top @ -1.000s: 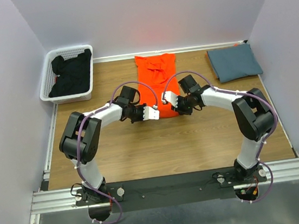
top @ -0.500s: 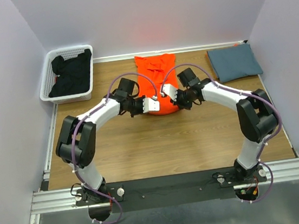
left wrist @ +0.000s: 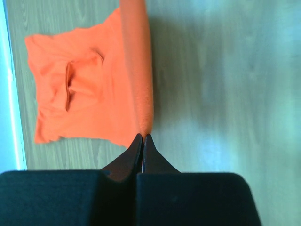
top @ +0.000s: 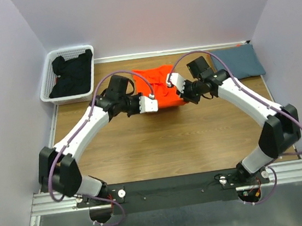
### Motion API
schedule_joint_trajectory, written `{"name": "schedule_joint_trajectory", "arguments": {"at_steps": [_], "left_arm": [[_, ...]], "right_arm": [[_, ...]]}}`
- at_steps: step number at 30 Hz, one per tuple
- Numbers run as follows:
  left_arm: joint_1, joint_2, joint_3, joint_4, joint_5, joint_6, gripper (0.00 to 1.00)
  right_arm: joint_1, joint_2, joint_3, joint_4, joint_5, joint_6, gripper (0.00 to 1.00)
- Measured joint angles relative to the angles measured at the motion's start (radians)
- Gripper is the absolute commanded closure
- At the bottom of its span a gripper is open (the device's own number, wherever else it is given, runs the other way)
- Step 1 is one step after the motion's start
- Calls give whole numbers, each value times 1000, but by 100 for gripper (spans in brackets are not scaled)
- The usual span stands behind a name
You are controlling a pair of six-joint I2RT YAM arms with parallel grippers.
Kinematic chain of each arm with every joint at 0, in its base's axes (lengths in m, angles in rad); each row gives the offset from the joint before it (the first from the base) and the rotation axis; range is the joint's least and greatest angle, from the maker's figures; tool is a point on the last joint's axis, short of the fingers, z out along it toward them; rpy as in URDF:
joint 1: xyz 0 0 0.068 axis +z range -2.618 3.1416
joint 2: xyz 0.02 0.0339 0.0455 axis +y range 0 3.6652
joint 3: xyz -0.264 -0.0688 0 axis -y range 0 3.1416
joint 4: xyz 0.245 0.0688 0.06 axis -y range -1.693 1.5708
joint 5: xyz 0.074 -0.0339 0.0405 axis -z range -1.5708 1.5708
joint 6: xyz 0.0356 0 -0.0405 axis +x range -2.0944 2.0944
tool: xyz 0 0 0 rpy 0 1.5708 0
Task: Fold and stack the t-shirts
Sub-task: Fold the tshirt
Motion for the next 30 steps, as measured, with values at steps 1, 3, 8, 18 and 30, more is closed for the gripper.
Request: {"name": "schedule_joint_trajectory", "arguments": {"at_steps": [1, 3, 8, 18, 30], "left_arm": [[-10, -20, -9, -10, 0, 0, 100], [-42, -76, -37, -48, 2, -4, 100], [-112, -213, -106, -150, 31, -42, 100], [-121, -314, -120, -227, 52, -97, 100], [48, 135, 82, -111, 79, -74, 100]], "right_arm": [[3, -28, -3, -26, -11, 6, 100], [14, -81, -16, -62, -26, 13, 99], [121, -288, -106, -180, -51, 24, 100], [173, -279, -76, -285, -65, 26, 99], [-29, 69, 68, -235, -100, -122, 99]]}}
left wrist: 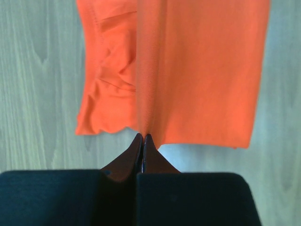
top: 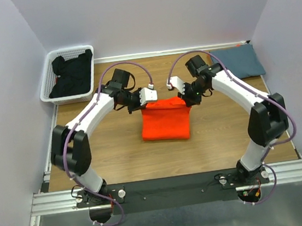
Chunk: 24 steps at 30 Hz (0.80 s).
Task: Fold and stack the t-shirts
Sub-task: Fold the tshirt
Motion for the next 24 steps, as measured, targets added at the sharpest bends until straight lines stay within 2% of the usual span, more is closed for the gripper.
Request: {"name": "schedule_joint_trajectory", "arguments": {"at_steps": [8, 13, 20, 24], "left_arm": [[42, 306, 193, 77, 2, -6, 100], [60, 441, 213, 127, -2, -37, 100], [55, 422, 124, 196, -3, -57, 100], [30, 314, -26, 231, -2, -60, 100]], "right_arm": [[-89, 314, 196, 36, -30, -34, 99], [-105, 460, 227, 72, -47, -25, 99], [-106, 460, 202, 113, -80, 27, 99], [-94, 361, 39, 163, -121, 76, 99]]}}
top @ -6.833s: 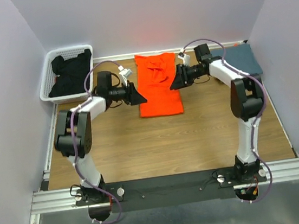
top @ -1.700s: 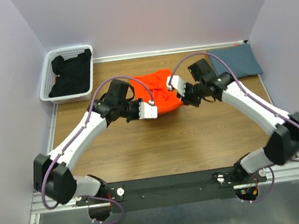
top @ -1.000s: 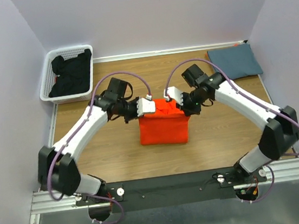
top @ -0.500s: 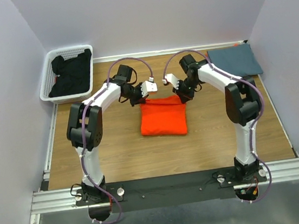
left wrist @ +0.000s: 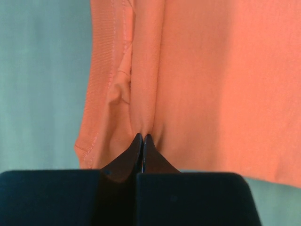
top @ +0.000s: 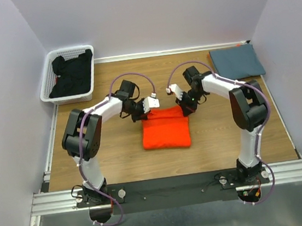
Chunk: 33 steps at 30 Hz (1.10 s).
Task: Fold and stack the t-shirts
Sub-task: Fold the tshirt
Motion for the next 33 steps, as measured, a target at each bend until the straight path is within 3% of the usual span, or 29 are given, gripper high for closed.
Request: {"name": "schedule_joint_trajectory", "arguments": {"at_steps": [3, 4, 5, 6, 9, 15, 22, 29, 33], "left_arm": [[-37, -101, -120, -4, 7, -2, 100], [-44, -124, -143, -7, 10, -4, 98], [-51, -160, -179, -13, 17, -5, 82], [-55, -193, -207, -15, 24, -3, 77], [-61, -292, -264, -38, 34, -15, 66], [-73, -393, -241, -49, 49, -44, 63], [-191, -324, -156, 22, 53, -114, 47], [-213, -157, -108, 52, 62, -139, 47], [-216, -105, -95, 53, 74, -141, 54]], "right_arm": [[44, -111, -148, 2, -13, 49, 99], [54, -141, -184, -5, -19, 63, 94], [66, -166, -206, -11, -26, 80, 86], [77, -198, -230, -20, -37, 101, 72], [80, -269, -247, -33, -55, 178, 60], [55, -312, -185, -51, -116, 321, 67], [26, -111, 47, -28, -251, 481, 71], [21, 54, 114, -26, -329, 569, 71], [21, 106, 152, -25, -384, 599, 72]]}}
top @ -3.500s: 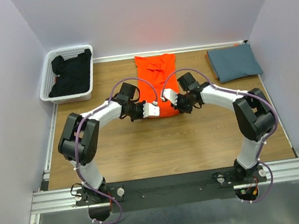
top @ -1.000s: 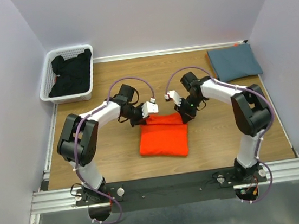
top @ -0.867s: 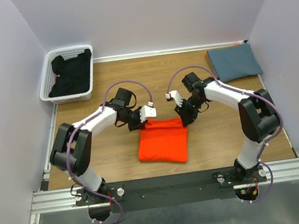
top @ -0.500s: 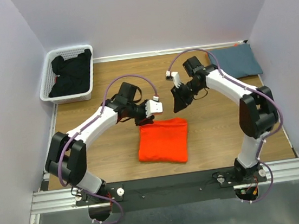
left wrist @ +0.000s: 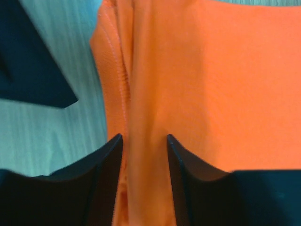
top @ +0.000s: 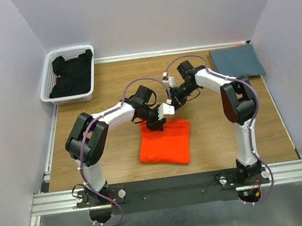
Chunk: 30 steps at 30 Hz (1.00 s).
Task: Fold and stack the t-shirts
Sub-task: Fold the tshirt
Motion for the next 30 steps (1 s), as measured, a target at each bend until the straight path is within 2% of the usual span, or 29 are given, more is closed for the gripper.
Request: {"name": "schedule_joint_trajectory", "arguments": {"at_steps": [2, 4, 5, 6, 8, 13, 14, 30], "left_arm": [[-4, 14, 0, 0, 3, -1, 61], [-7, 24, 1, 0, 4, -2, 76], [-8, 29, 1, -1, 4, 1, 76], [-10, 32, 1, -1, 4, 8, 83], [-10, 34, 1, -2, 4, 12, 89], [-13, 17, 1, -1, 4, 14, 95], [-17, 9, -1, -1, 3, 14, 99], [-48, -91, -21, 1, -32, 29, 100]], "right_arm": [[0, 16, 8, 0, -19, 8, 71], [0, 35, 16, 0, -49, 16, 72], [0, 43, 18, 1, -52, 17, 72], [1, 53, 19, 0, -68, 19, 72], [2, 71, 20, 1, -83, 22, 73], [18, 111, 20, 0, -119, 21, 75], [23, 116, 20, 0, -124, 20, 75], [45, 179, -40, -1, -200, -39, 78]]}}
